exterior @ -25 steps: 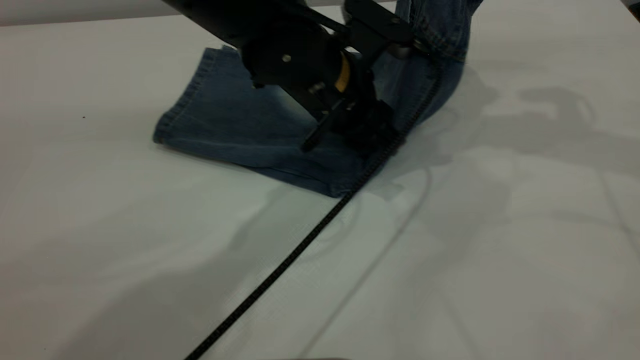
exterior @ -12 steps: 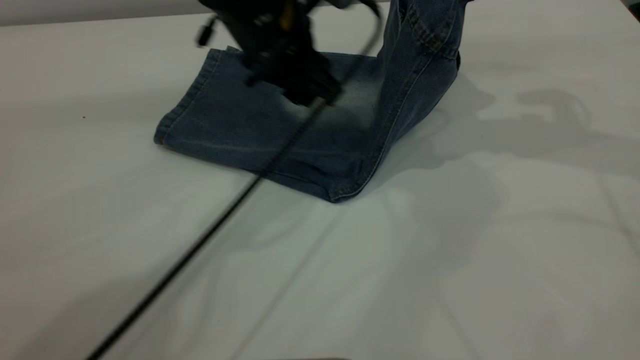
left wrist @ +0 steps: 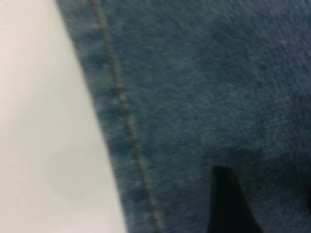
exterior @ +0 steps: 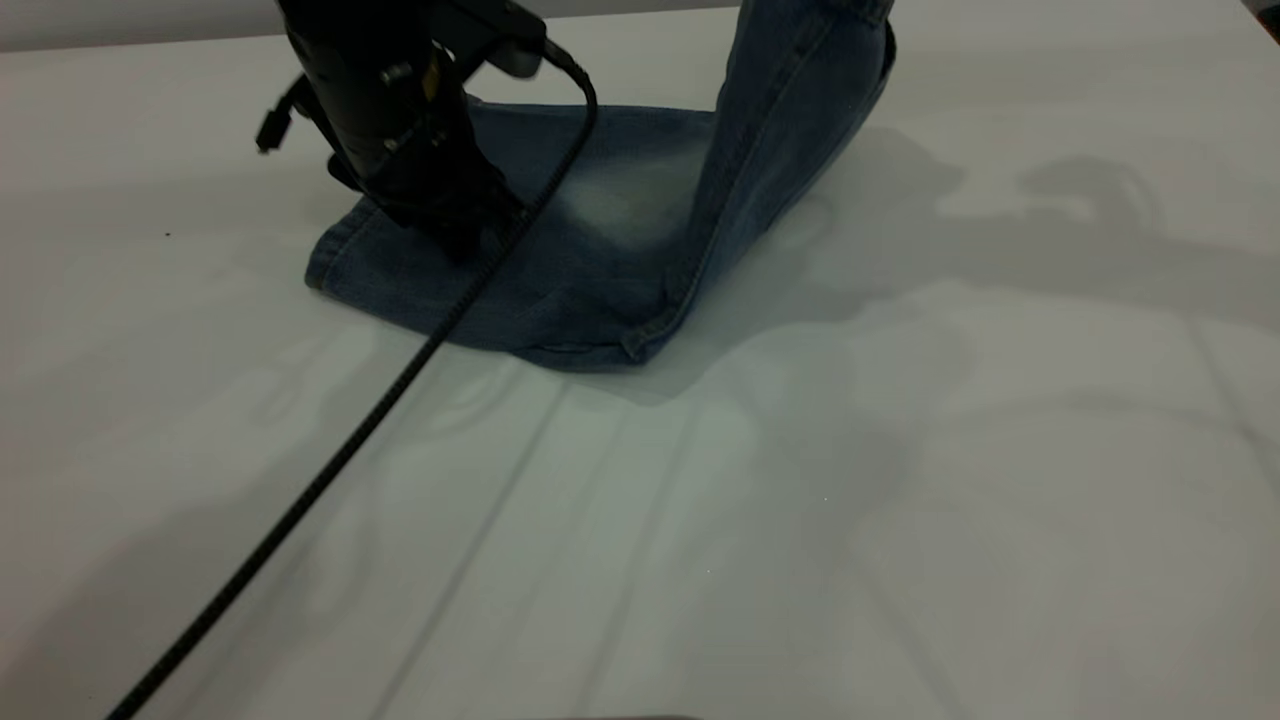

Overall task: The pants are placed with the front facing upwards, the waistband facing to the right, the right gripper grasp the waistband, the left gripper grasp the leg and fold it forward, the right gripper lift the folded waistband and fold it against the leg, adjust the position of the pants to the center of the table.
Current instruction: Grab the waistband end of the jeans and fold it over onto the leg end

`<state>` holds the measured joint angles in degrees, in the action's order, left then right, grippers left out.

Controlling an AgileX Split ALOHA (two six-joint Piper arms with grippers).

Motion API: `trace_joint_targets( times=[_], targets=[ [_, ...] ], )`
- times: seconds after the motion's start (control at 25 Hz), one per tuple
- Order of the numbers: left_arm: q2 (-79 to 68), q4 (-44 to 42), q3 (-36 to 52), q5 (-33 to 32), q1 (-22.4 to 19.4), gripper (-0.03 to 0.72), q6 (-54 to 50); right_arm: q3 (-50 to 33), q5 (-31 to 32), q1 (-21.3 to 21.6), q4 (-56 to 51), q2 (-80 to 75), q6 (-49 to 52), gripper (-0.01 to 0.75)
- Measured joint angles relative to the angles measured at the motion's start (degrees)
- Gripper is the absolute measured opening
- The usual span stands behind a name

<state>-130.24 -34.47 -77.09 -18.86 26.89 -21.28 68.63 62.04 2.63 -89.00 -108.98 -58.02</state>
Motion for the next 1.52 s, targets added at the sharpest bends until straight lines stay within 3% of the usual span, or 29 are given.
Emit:
trace_joint_targets(
  times=[0.4, 0.84, 0.96, 1.2, 1.36, 1.52],
  targets=[
    [-0.58, 0.13, -0.42, 2.44, 4.72, 0.356, 0.00, 2.00, -0.60, -3.34, 1.14, 0.00, -1.07, 0.059],
    [15.44, -3.52, -0.03, -1.05, 0.77, 0.356, 0.12, 2.00, -8.06, -7.17, 5.54, 0.00, -1.49, 0.059],
    [22.72, -4.42, -0.01, -1.59, -1.25, 0.356, 0.17, 2.00, -12.22, -10.43, 5.54, 0.00, -2.36, 0.059],
    [37.46, -4.60, -0.01, -2.48, -2.76, 0.356, 0.17, 2.00, -26.35, -19.87, 2.21, -0.43, -7.17, 0.059],
    [43.78, -4.42, 0.06, -3.37, -2.76, 0.356, 0.17, 2.00, -34.72, -26.04, -5.82, -3.21, -14.05, 0.059],
    [47.32, -3.01, 0.10, -4.57, -2.76, 0.356, 0.17, 3.69, -38.38, -30.73, -12.93, -8.94, -22.82, 0.059]
  ],
)
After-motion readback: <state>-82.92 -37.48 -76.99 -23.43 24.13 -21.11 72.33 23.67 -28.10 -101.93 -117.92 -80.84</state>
